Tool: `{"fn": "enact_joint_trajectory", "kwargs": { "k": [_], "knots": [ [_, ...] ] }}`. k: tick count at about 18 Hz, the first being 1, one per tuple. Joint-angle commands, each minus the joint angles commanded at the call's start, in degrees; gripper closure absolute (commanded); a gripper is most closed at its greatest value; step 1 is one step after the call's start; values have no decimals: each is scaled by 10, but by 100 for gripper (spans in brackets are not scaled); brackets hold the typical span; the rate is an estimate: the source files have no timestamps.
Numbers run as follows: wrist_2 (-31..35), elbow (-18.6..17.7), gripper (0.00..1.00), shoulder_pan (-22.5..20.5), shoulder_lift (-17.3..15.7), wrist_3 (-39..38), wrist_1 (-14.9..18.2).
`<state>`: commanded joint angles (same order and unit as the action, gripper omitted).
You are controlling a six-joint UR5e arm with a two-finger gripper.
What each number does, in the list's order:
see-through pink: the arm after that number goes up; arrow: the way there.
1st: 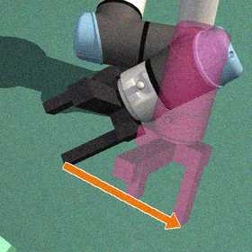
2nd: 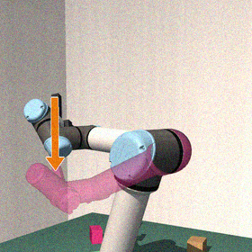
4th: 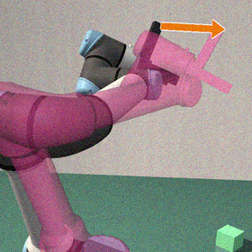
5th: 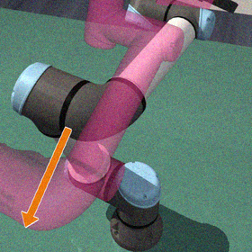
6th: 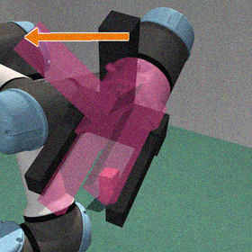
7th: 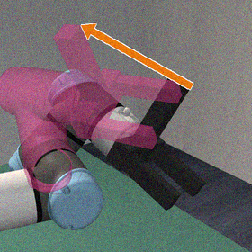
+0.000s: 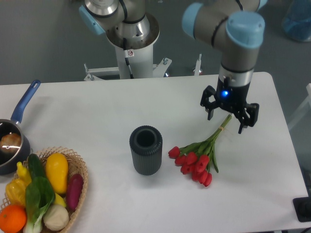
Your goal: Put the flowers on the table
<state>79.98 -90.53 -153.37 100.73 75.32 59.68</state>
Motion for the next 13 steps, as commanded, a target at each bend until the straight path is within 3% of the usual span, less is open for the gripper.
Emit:
{"fn": "enact_joint_trajectory", "kwargs": {
  "k": [6,13],
  "knots": [
    [-8,-2,0,-1,-25,1,1],
    [-9,-5,0,-9,-28,2,0]
  ]
}}
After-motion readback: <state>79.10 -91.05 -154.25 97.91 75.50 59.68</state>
